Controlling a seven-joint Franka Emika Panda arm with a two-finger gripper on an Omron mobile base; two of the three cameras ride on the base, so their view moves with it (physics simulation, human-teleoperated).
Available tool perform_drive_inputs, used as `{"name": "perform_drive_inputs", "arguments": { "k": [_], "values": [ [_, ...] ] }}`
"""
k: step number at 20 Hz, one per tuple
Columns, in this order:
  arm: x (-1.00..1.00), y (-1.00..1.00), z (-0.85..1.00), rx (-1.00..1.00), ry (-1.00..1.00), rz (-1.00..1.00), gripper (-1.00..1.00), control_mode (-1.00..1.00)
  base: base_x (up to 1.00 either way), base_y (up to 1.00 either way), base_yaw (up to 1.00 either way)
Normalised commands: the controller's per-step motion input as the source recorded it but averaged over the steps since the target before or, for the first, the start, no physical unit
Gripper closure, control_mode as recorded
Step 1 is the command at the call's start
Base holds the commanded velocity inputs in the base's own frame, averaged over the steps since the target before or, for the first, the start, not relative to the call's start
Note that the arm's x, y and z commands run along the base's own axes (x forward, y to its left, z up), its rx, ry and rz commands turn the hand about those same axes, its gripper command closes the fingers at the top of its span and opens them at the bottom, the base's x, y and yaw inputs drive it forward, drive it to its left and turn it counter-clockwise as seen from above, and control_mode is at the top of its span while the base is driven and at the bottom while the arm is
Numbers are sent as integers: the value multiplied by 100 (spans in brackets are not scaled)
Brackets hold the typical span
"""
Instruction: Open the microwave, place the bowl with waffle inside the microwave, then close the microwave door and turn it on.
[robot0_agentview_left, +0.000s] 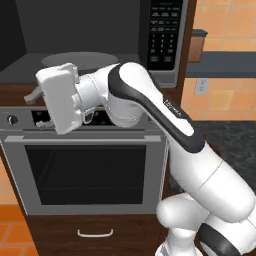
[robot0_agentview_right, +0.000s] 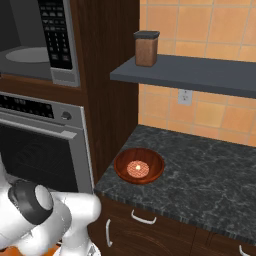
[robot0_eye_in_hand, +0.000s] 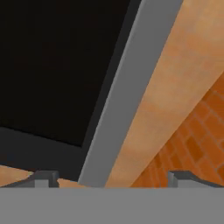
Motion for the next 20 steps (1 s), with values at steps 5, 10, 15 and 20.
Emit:
{"name": "perform_drive_inputs", "arguments": {
  "k": [5, 10, 15, 20],
  "values": [
    [-76, -100, -30, 0, -16, -16, -100, -100, 0, 0, 0],
    [-43, -100, -21, -1, -8, -20, -100, -100, 0, 0, 0],
    [-27, -100, -16, -4, -6, -23, -100, -100, 0, 0, 0],
    [-24, -100, -18, -6, -7, -24, -100, -100, 0, 0, 0]
  ]
}}
